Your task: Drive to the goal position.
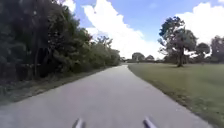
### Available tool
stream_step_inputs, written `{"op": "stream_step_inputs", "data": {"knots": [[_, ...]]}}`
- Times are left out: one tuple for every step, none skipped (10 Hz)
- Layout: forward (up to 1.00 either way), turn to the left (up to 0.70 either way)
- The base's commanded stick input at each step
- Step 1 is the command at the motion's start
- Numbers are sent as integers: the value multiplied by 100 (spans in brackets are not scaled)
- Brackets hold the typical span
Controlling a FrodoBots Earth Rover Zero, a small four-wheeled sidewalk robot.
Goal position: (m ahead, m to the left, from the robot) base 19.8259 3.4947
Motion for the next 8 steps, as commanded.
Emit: {"op": "stream_step_inputs", "data": {"knots": [[70, 2], [70, 2], [70, 2], [70, 2], [70, 2], [70, 2], [70, 2], [70, 2]]}}
